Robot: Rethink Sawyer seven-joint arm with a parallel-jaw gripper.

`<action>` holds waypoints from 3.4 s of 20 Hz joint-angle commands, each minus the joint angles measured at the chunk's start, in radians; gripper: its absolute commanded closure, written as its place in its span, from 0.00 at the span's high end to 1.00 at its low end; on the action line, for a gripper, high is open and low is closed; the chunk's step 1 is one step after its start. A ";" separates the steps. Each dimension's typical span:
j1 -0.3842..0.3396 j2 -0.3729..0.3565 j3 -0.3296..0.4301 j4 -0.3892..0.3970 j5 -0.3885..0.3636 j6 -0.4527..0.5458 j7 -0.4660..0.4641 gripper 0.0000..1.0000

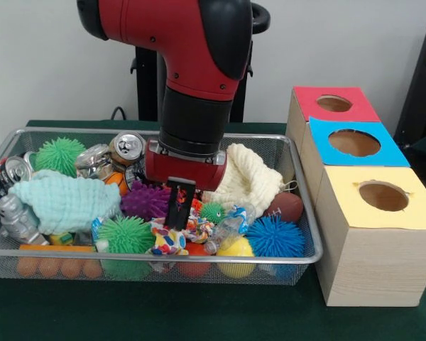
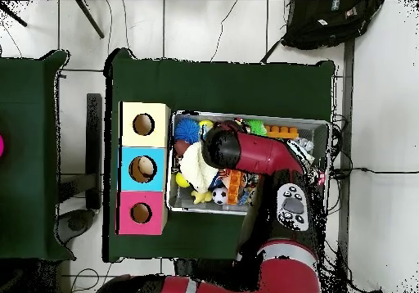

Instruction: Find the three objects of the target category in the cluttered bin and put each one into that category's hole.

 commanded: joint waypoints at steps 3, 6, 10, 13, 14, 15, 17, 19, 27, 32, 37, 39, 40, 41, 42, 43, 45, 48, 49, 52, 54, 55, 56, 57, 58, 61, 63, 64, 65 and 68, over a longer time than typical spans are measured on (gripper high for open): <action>-0.010 0.028 0.023 0.058 -0.007 -0.076 0.187 0.00; -0.019 0.026 0.035 0.069 -0.007 -0.105 0.193 1.00; 0.001 0.040 0.016 0.056 -0.006 -0.093 0.194 1.00; 0.005 0.051 0.013 0.048 -0.001 -0.098 0.196 1.00; 0.003 0.054 0.016 0.048 -0.001 -0.101 0.194 1.00; 0.004 0.056 0.014 0.046 0.000 -0.102 0.194 1.00; 0.007 0.057 0.010 0.043 0.000 -0.102 0.193 1.00; 0.010 0.058 0.008 0.043 0.001 -0.102 0.195 1.00; 0.025 0.080 -0.017 0.047 0.001 -0.129 0.206 1.00; 0.021 0.103 -0.028 0.054 -0.004 -0.165 0.208 1.00; 0.027 0.125 -0.042 0.053 0.006 -0.193 0.217 1.00; 0.038 0.143 -0.052 0.046 0.018 -0.208 0.227 1.00; 0.043 0.151 -0.057 0.041 0.024 -0.214 0.231 1.00; 0.046 0.157 -0.058 0.038 0.028 -0.217 0.232 1.00; 0.051 0.161 -0.062 0.036 0.033 -0.220 0.236 1.00; 0.054 0.162 -0.063 0.036 0.037 -0.221 0.237 1.00; 0.057 0.163 -0.066 0.044 0.048 -0.234 0.247 1.00; 0.057 0.160 -0.065 0.056 0.061 -0.251 0.245 0.00; 0.055 0.159 -0.062 0.058 0.061 -0.249 0.243 0.00; 0.053 0.158 -0.059 0.053 0.062 -0.227 0.227 0.00; 0.046 0.148 -0.049 0.056 0.060 -0.216 0.220 0.00; 0.046 0.144 -0.047 0.058 0.061 -0.212 0.218 0.00; 0.045 0.133 -0.040 0.064 0.063 -0.205 0.219 0.00; 0.047 0.127 -0.039 0.066 0.065 -0.200 0.220 0.00; 0.049 0.114 -0.034 0.072 0.069 -0.191 0.222 0.00; 0.052 0.081 -0.023 0.084 0.080 -0.153 0.222 0.00; 0.052 0.058 -0.014 0.095 0.087 -0.122 0.219 0.00; 0.056 0.041 -0.015 0.096 0.095 -0.097 0.217 0.00; 0.061 0.030 -0.017 0.096 0.100 -0.079 0.216 0.00; 0.071 0.002 -0.020 0.094 0.115 -0.033 0.214 0.00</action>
